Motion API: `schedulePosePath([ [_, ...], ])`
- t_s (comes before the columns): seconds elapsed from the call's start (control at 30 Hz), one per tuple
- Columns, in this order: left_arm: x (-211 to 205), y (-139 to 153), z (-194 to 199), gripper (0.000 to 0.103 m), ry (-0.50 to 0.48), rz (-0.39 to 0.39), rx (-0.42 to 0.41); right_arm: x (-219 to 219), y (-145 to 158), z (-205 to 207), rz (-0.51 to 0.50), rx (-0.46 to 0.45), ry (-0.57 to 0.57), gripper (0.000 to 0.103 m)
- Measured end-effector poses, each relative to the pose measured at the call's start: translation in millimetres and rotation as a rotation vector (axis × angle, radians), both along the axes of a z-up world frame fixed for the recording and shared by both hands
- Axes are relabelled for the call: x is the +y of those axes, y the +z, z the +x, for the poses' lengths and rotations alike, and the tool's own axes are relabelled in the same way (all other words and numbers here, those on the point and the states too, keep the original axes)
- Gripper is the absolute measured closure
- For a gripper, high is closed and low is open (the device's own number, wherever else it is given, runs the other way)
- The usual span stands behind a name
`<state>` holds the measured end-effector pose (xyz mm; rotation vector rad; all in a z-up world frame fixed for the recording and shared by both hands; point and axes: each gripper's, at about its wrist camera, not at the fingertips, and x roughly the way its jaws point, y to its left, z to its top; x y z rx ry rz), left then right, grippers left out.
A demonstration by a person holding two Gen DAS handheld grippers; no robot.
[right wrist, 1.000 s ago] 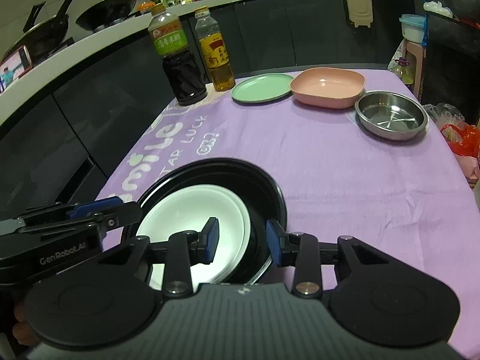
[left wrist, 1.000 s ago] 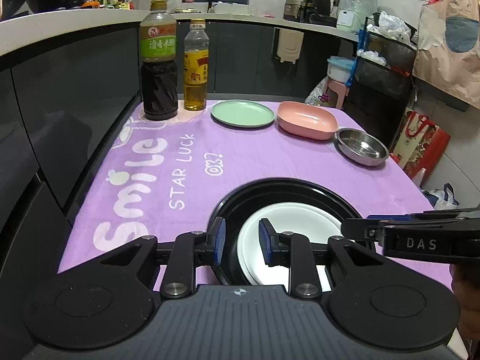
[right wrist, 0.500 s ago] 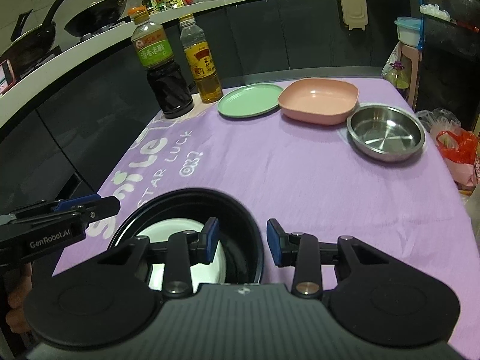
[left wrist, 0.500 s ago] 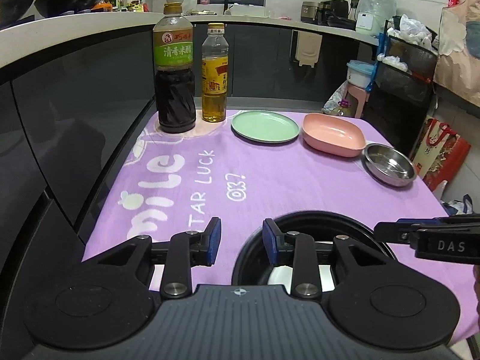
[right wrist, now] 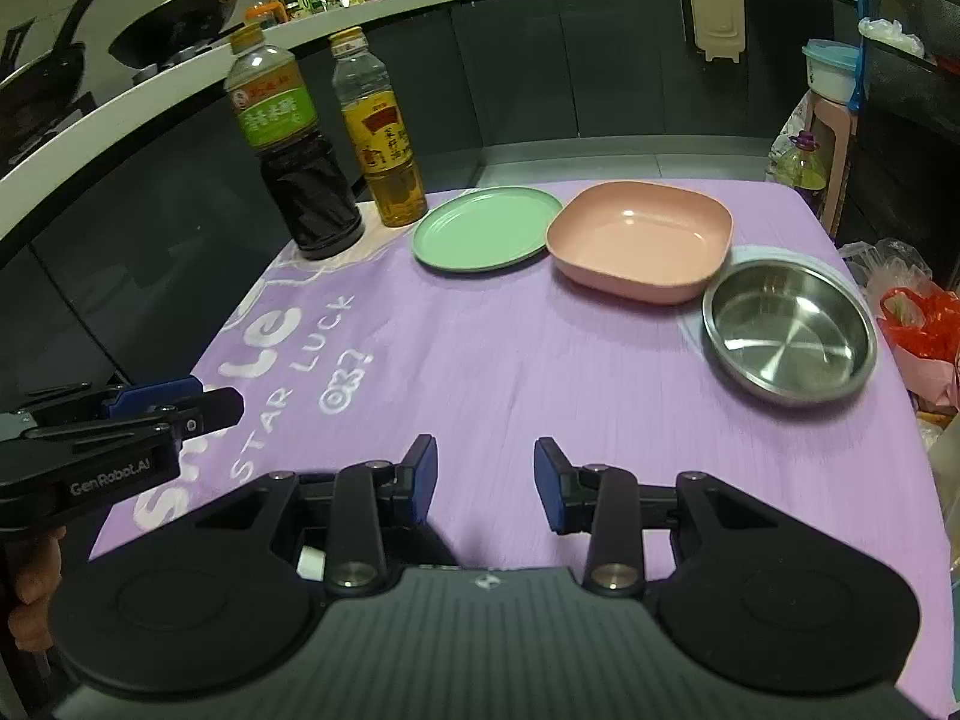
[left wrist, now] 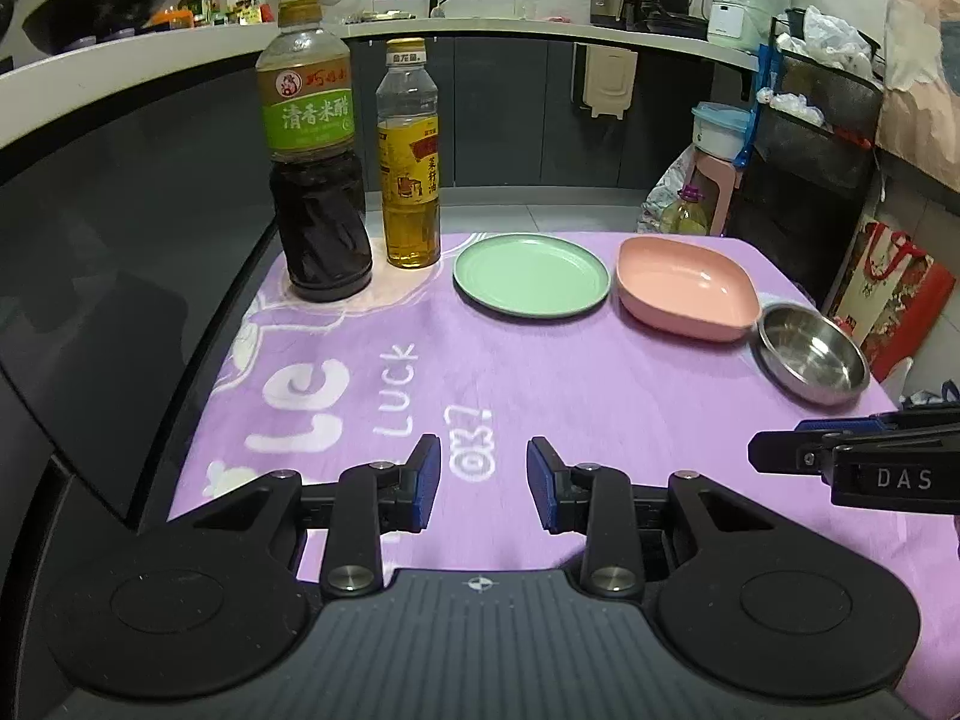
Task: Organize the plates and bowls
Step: 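Move both grippers toward the green plate beside the bottles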
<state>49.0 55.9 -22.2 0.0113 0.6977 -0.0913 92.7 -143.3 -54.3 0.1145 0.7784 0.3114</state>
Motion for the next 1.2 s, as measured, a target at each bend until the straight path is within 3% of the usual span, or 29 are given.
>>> schedulePosePath([
  [0.3, 8, 7, 51, 0.073, 0.04, -0.041, 0.014, 5, 14, 40, -0.024, 0.017, -0.017, 0.074],
  [0.5, 14, 17, 93, 0.072, 0.069, -0.113, -0.012, 16, 50, 74, -0.027, -0.057, -0.004, 0.074],
  [0.67, 16, 14, 131, 0.067, 0.112, -0.14, -0.049, 23, 70, 115, 0.021, -0.091, 0.052, 0.065],
  [1.0, 23, -37, 190, 0.067, 0.153, -0.238, 0.049, 29, 27, 218, -0.015, -0.016, 0.043, 0.065],
  [1.2, 21, -58, 207, 0.067, 0.165, -0.292, 0.08, 32, -6, 256, -0.024, 0.053, 0.031, 0.065],
])
